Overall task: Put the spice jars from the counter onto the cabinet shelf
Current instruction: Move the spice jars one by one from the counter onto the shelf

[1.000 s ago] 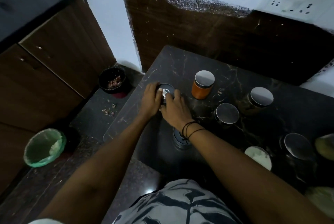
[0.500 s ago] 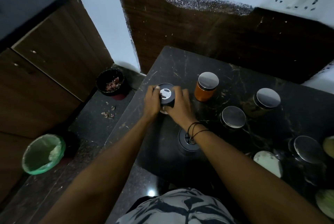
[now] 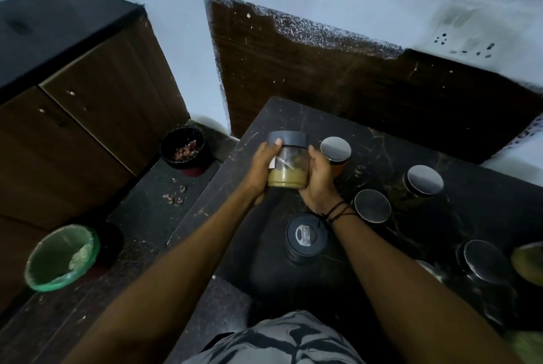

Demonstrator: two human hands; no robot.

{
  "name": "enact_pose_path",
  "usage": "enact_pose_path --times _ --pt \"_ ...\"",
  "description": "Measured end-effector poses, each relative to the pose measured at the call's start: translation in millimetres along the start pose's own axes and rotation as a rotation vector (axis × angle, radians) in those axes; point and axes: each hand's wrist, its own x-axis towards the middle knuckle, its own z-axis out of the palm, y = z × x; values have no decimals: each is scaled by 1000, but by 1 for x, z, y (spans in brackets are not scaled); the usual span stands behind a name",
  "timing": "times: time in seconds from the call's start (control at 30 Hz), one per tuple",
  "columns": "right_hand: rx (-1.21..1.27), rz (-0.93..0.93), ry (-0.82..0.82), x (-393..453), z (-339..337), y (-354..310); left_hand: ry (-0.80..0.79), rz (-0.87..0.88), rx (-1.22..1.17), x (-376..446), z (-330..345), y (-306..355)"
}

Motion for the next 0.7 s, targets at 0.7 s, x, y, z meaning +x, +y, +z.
enact_pose_path --times 0.7 --pt "-179 -130 34 -4 23 -57 22 68 13 4 36 72"
